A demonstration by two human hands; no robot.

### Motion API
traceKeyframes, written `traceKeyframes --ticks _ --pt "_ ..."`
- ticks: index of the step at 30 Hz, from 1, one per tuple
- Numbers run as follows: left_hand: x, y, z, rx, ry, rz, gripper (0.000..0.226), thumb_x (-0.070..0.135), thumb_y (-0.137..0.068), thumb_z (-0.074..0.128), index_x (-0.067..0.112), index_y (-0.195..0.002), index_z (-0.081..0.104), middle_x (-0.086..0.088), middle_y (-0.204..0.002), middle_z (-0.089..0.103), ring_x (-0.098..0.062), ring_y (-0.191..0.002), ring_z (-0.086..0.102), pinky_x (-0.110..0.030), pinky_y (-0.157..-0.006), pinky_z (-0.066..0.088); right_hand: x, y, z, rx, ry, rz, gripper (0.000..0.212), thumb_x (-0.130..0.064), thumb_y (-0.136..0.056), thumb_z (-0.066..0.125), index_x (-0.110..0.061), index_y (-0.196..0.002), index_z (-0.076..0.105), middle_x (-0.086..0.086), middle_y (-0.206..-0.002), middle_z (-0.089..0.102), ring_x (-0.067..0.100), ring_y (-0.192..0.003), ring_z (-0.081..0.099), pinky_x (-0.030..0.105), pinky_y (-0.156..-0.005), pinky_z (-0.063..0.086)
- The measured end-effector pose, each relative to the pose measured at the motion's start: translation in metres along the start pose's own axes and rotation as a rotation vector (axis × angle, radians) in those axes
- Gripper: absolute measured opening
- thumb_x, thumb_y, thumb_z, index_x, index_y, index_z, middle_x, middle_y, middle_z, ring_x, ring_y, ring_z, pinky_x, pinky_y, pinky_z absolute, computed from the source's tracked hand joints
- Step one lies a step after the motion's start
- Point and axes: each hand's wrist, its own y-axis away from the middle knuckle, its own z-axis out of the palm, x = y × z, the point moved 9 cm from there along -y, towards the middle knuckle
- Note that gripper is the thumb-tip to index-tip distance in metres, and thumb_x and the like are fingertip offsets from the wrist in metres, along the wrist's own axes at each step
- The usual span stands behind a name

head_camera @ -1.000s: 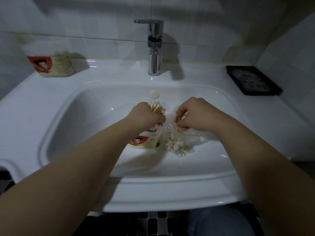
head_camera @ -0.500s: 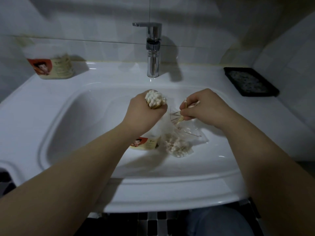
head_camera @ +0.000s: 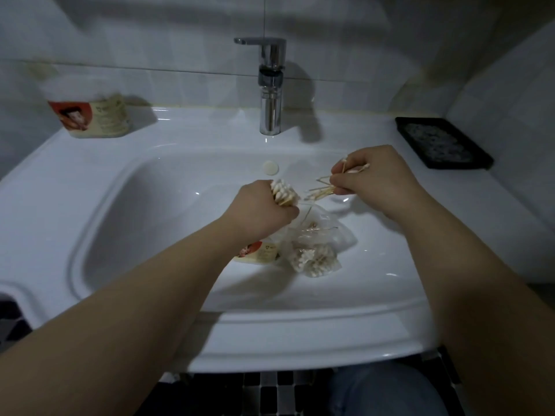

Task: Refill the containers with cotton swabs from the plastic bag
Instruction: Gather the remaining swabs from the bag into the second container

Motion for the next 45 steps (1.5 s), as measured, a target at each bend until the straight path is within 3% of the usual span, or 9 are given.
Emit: traceKeyframes --ticks 4,8,11,18,23,30,35,40,45 --pt "-0.016 -0.006 0.006 -0.036 0.292 -0.092 0.022 0.03 -0.082 0.079 0.009 -0.088 0.075 -0.01 -0.087 0.076 -0.028 -0.083 0.072 -0.041 -0.077 0.058 -0.004 0.002 -0.006 0.062 -0.099 -0.015 0.009 0.005 -0.08 0.08 -0.003 -0.08 0.075 0.008 -0.087 0.074 0.024 -0.072 0.077 0.031 -0.077 0.063" --pt "-0.015 -0.008 0.015 -0.104 0.488 -0.109 0.016 0.022 -0.087 0.078 0.008 -0.095 0.076 -0.006 -0.091 0.079 -0.019 -0.087 0.075 -0.034 -0.075 0.059 -0.007 0.004 -0.001 0.063 -0.181 -0.025 0.007 0.003 -0.08 0.08 -0.002 -0.081 0.075 0.01 -0.087 0.073 0.023 -0.072 0.077 0.033 -0.081 0.064" --pt "-0.01 -0.005 0.02 -0.156 0.641 -0.13 0.008 0.009 -0.091 0.071 0.001 -0.093 0.074 -0.015 -0.087 0.075 -0.024 -0.083 0.071 -0.037 -0.08 0.059 -0.008 0.005 0.005 0.035 -0.197 -0.023 0.008 0.003 -0.081 0.08 -0.002 -0.082 0.075 0.009 -0.089 0.073 0.021 -0.072 0.077 0.034 -0.082 0.064" --pt "-0.022 -0.008 0.012 -0.045 0.675 -0.186 0.016 0.013 -0.09 0.076 0.004 -0.102 0.07 -0.008 -0.079 0.069 -0.019 -0.07 0.071 -0.034 -0.074 0.06 -0.003 -0.001 -0.006 0.103 -0.155 -0.02 0.008 0.003 -0.08 0.08 -0.004 -0.083 0.077 0.01 -0.09 0.074 0.023 -0.073 0.077 0.032 -0.079 0.064" --pt "-0.019 -0.01 -0.002 0.067 0.819 -0.153 0.008 0.012 -0.092 0.073 0.01 -0.086 0.069 -0.002 -0.069 0.068 -0.019 -0.069 0.069 -0.031 -0.07 0.056 -0.005 0.003 0.008 -0.01 -0.09 -0.032 0.013 0.005 -0.082 0.079 -0.007 -0.078 0.075 0.006 -0.086 0.073 0.024 -0.072 0.077 0.027 -0.073 0.062" --pt "-0.01 -0.011 -0.015 0.098 1.177 -0.079 0.011 0.009 -0.098 0.065 0.009 -0.088 0.061 -0.004 -0.07 0.061 -0.018 -0.067 0.064 -0.043 -0.08 0.062 -0.003 0.008 0.027 -0.164 0.101 -0.037 0.007 -0.003 -0.081 0.082 -0.009 -0.084 0.078 0.003 -0.086 0.076 0.02 -0.069 0.077 0.041 -0.084 0.064" --pt "-0.016 -0.011 -0.021 0.164 0.975 -0.114 0.009 0.01 -0.095 0.069 0.009 -0.087 0.065 -0.003 -0.07 0.063 -0.018 -0.068 0.064 -0.037 -0.075 0.061 -0.011 0.009 0.024 -0.162 0.032 -0.066 0.009 0.0 -0.082 0.081 -0.009 -0.081 0.078 0.004 -0.082 0.074 0.022 -0.071 0.077 0.041 -0.083 0.064" --pt "-0.03 -0.014 -0.017 0.182 0.582 -0.16 0.013 0.014 -0.085 0.076 0.003 -0.083 0.07 -0.007 -0.073 0.071 -0.023 -0.07 0.071 -0.045 -0.08 0.063 -0.002 0.011 0.032 -0.189 0.224 -0.027 0.007 -0.004 -0.082 0.08 -0.011 -0.082 0.077 0.001 -0.084 0.076 0.014 -0.065 0.076 0.033 -0.08 0.063" --pt "-0.018 -0.008 -0.014 0.127 0.127 -0.12 0.028 0.032 -0.085 0.077 0.015 -0.07 0.061 0.004 -0.062 0.063 -0.014 -0.062 0.062 -0.024 -0.058 0.045 0.003 0.014 0.046 -0.271 0.371 -0.032 0.012 -0.006 -0.079 0.078 -0.018 -0.076 0.078 -0.001 -0.082 0.077 0.012 -0.066 0.075 0.038 -0.079 0.064"
